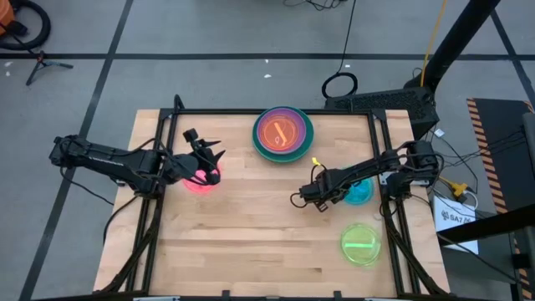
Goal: Stack plastic plates
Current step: Stack the blue plate on the orange plate
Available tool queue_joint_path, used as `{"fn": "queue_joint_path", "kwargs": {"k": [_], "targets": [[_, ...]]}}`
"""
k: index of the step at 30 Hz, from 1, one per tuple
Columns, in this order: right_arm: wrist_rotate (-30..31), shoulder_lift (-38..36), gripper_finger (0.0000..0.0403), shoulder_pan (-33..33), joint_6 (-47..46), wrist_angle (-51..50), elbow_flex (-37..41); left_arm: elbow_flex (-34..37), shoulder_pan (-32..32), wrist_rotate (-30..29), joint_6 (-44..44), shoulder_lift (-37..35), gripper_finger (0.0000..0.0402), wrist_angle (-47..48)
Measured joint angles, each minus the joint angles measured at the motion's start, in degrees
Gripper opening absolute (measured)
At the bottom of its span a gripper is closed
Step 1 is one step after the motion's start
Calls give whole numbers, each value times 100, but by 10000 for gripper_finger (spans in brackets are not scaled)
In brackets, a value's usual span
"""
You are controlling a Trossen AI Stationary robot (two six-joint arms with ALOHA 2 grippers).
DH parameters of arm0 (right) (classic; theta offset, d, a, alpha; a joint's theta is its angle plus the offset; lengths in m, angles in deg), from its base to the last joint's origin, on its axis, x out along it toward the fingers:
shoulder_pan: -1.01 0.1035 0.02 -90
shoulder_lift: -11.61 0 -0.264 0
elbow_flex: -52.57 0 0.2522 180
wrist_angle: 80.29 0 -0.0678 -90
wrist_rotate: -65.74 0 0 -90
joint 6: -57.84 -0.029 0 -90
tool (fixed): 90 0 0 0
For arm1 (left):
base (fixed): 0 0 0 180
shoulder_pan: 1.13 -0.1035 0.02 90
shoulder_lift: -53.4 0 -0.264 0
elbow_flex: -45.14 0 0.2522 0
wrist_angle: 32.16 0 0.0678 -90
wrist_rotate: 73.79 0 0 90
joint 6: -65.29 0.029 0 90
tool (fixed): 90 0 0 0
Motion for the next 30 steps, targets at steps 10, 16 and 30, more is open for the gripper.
{"fn": "queue_joint_path", "kwargs": {"k": [10,16,30], "targets": [[710,0,1,387,574,-1726,-1614,0,0,0,-3,-1,163,-1],[1505,-2,1,480,1176,-2087,-2700,0,0,0,14,0,163,-6],[2069,39,0,-420,4498,-244,-3135,0,0,-1,135,0,163,-20]]}}
